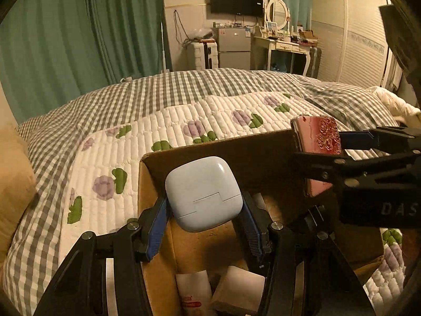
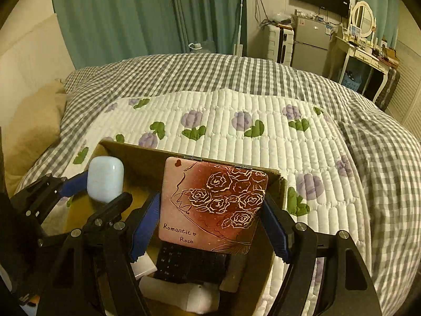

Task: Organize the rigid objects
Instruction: 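Carry the earbud case and tin into the box while opening both grippers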

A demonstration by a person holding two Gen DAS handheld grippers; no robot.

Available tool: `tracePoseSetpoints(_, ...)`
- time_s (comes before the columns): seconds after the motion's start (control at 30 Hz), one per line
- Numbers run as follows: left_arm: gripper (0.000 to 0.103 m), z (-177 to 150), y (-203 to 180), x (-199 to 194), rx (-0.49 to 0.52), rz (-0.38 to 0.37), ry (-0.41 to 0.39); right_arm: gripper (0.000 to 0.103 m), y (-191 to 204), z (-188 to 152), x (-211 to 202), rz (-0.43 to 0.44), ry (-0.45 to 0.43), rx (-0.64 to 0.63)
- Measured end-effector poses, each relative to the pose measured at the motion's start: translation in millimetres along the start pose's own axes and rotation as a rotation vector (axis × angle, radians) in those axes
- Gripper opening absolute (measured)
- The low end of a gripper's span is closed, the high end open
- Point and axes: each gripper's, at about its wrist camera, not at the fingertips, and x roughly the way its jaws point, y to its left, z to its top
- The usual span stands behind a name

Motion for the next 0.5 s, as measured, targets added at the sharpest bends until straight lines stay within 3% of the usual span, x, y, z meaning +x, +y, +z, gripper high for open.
tracePoseSetpoints(0.1, 0.057, -0.5, 0.4, -0.1, -0.003, -0.008, -0.002, 0.076, -1.5, 0.8, 3.2, 0.021, 0.002, 0.019)
tracePoseSetpoints(0.2, 0.082, -1.0, 1.3, -6.9, -0.015, 0.001, -0.031, 0.086, -2.0, 2.2, -6.9, 0.017, -0.047, 0.026)
tracePoseSetpoints(0.3, 0.093, 0.3, 2.5, -20.0, -0.038, 0.008, -0.062, 0.089, -1.1, 4.4, -26.3, 0.0, -0.094, 0.022)
tracePoseSetpoints(0.5, 0.094, 9.1, 6.0, -65.9, -0.053, 0.026, -0.141, 0.091, 1.0, 5.9, -83.3, -0.049, -0.181, 0.012)
